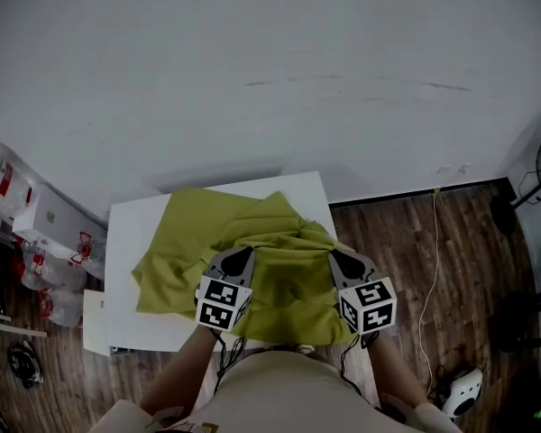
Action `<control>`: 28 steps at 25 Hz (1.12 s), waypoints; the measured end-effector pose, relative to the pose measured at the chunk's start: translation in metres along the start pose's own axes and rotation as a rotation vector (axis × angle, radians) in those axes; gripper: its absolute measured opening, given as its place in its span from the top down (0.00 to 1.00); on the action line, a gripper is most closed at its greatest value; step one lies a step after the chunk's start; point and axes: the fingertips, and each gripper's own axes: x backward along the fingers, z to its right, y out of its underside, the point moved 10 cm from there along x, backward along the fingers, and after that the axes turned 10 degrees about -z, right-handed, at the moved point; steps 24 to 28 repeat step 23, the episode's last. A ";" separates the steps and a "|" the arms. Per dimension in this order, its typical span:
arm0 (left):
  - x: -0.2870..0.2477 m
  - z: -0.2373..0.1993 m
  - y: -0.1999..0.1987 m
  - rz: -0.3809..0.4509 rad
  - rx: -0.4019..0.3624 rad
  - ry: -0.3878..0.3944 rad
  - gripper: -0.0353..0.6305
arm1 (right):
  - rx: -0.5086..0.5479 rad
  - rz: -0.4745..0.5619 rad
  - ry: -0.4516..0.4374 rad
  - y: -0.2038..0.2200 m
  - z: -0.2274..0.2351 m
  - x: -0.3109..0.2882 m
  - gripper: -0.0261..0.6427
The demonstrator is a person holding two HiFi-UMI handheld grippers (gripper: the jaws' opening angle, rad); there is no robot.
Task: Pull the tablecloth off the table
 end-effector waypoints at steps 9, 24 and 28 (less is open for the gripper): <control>0.007 -0.001 -0.003 0.031 -0.002 -0.004 0.92 | 0.000 0.026 0.007 -0.006 -0.003 0.007 0.91; 0.019 0.003 -0.010 0.054 -0.005 0.002 0.92 | -0.006 0.044 0.018 -0.009 -0.006 0.018 0.91; 0.019 0.003 -0.010 0.054 -0.005 0.002 0.92 | -0.006 0.044 0.018 -0.009 -0.006 0.018 0.91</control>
